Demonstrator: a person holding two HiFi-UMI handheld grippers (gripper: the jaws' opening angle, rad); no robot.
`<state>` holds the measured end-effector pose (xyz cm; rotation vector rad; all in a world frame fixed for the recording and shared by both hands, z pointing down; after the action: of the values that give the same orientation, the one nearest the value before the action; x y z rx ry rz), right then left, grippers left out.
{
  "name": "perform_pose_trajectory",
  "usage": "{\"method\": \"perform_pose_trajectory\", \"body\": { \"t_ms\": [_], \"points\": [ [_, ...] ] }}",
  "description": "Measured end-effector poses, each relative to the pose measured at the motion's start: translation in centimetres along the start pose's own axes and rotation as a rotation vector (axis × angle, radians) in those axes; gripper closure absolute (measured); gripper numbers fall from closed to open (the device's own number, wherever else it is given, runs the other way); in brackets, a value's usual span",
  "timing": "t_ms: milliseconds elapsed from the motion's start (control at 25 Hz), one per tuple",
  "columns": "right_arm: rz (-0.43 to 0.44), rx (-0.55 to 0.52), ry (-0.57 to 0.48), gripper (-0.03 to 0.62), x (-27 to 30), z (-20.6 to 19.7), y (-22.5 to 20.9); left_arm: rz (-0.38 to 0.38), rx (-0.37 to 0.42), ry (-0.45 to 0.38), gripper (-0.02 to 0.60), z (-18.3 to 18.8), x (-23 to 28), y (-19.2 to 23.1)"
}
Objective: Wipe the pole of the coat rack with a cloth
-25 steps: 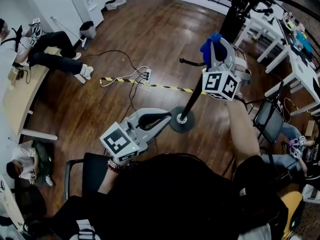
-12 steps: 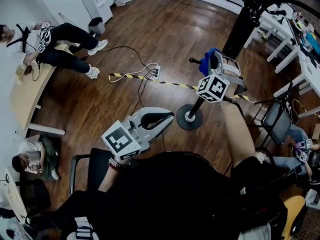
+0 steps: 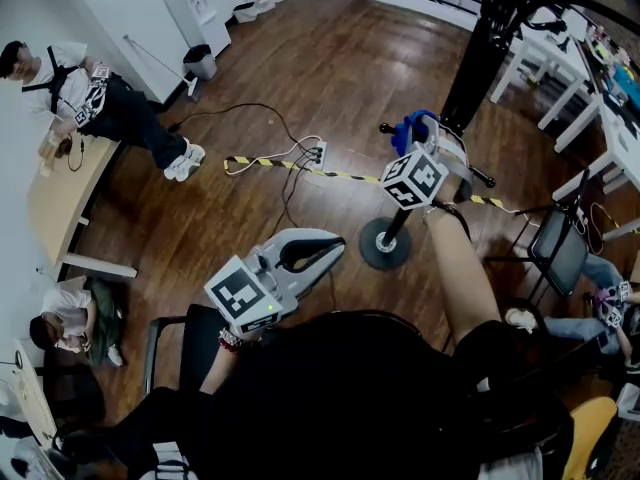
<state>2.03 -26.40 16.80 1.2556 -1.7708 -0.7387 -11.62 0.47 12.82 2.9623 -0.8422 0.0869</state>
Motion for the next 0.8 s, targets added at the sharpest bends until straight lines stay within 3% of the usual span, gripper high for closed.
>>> {"method": "perform_pose_trajectory", "body": {
  "t_ms": [160,320,480,800],
  "points": [
    [0.071,0.213,-0.038,0.574,-0.2,0.6,0.5,0.008,-0.021,0.000,0.575,-0.2,-0.5,-0.1],
    [0.216,0.443,-0.144,0.573,-1.1,1.5,0.8,-0.013,-0.048,0.013,0.575,-0.4,0.2,-0.7],
    [0.267,0.463,-0.217,0.571,-1.9,2.6,1.3,-0.029,-0.014,0.010,0.575,-0.2,1.3,-1.7],
    [0.557,0.597,-0.350,0.571,-3.7,3.8,4.8,-0.001,-0.019,-0.033,0.575,0.4,1.2,-2.5]
  ]
}}
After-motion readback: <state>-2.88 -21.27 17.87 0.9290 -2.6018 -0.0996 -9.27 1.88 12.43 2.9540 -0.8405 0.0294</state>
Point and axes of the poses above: the fingertips, and each gripper's own axes: x forward along the fingers, y to its left, z out of its top, the point moved 5 cm from there along -x, backward along the fingers, and after that the axes turned 1 degree about -y, right-handed, at the moved point
